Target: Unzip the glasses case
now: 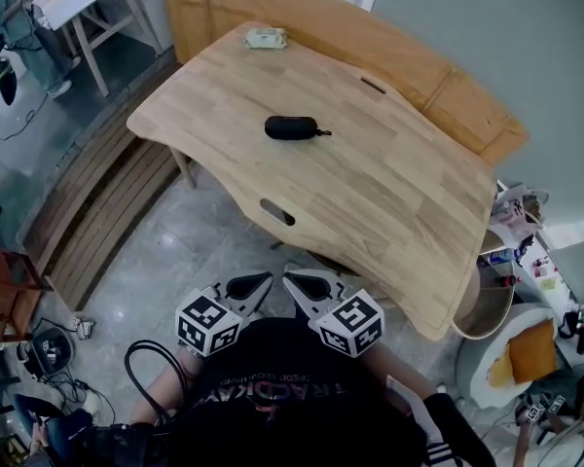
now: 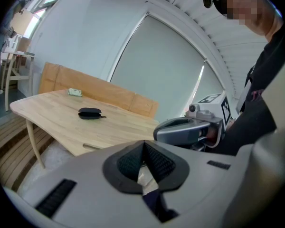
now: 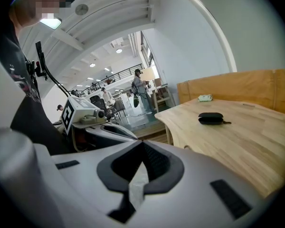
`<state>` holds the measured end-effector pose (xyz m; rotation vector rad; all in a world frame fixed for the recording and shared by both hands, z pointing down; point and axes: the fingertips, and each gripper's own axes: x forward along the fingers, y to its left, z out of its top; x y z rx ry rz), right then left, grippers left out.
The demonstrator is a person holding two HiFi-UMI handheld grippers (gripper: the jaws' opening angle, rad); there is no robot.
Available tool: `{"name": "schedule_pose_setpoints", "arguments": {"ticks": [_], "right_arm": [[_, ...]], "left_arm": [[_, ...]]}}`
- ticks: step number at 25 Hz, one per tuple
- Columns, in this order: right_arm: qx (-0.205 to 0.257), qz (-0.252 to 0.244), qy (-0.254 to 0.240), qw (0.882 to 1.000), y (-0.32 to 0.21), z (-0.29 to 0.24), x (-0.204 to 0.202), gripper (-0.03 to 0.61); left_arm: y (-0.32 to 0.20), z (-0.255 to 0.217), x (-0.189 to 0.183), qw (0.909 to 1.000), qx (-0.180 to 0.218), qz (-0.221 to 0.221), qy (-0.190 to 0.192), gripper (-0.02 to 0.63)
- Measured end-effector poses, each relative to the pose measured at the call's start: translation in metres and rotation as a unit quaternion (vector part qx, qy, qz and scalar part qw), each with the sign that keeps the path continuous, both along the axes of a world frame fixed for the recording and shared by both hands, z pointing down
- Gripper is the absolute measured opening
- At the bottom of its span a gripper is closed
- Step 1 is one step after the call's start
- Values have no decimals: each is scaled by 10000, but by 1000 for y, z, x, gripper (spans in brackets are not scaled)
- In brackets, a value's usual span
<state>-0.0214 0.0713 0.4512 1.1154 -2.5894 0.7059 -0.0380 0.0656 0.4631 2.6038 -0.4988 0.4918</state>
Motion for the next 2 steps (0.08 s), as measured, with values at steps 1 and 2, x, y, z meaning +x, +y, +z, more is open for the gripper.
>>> {"name": "schedule_pose_setpoints", "arguments": {"ticks": [1,2], "right_arm": [[5,1,1,10000,0,0,0,15],[10,1,2,10000,0,0,0,15]], "left_arm": [[0,0,0,10000,2,1,1,12],[0,1,0,10000,3,2,3,12]]}}
